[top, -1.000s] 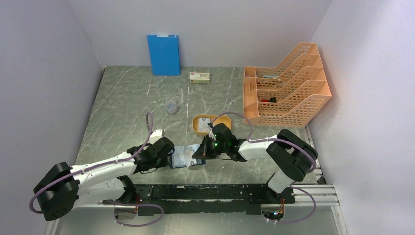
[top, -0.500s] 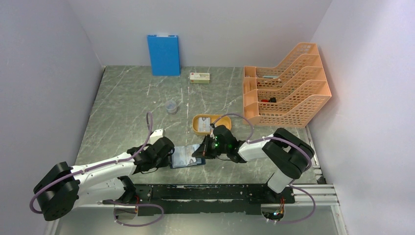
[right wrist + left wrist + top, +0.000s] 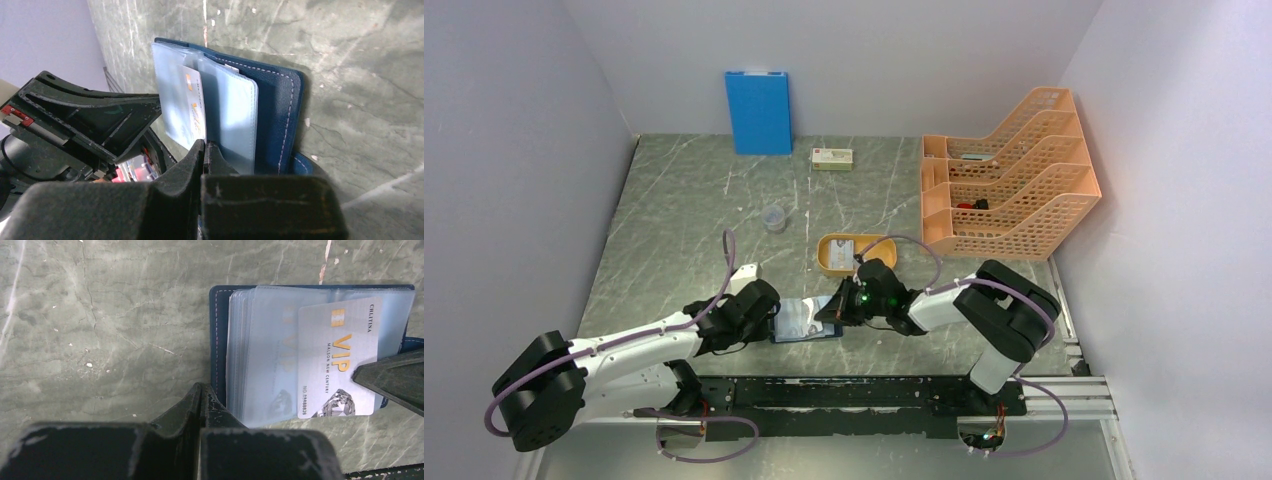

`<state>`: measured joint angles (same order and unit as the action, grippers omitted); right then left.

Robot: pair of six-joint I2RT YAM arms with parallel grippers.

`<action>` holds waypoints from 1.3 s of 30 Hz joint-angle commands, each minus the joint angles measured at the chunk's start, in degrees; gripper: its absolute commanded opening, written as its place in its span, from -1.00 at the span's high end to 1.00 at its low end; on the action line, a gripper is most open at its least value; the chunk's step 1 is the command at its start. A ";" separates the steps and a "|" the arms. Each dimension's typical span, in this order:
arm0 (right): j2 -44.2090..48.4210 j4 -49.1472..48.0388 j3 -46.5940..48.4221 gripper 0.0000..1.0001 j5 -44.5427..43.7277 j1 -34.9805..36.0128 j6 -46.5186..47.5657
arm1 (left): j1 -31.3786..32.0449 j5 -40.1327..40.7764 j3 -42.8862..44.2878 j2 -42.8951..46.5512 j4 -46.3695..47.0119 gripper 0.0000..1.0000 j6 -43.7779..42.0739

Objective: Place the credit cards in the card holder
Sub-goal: Insert the credit card into the card holder.

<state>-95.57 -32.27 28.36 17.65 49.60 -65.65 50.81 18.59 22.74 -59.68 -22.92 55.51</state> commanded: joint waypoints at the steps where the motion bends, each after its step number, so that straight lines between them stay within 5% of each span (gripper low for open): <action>1: 0.48 2.43 -2.03 1.00 -5.35 0.41 -0.79 | -0.36 -2.95 -2.69 -0.97 -0.54 0.90 0.31; 39: -3.08 2.45 0.82 1.00 -6.19 5.66 -1.08 | -0.28 -4.87 -4.54 -0.43 1.42 0.90 0.88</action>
<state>-96.49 -33.19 28.51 11.86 53.60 -67.90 50.65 17.78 21.21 -58.83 -20.62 55.53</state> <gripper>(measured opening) 0.009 0.055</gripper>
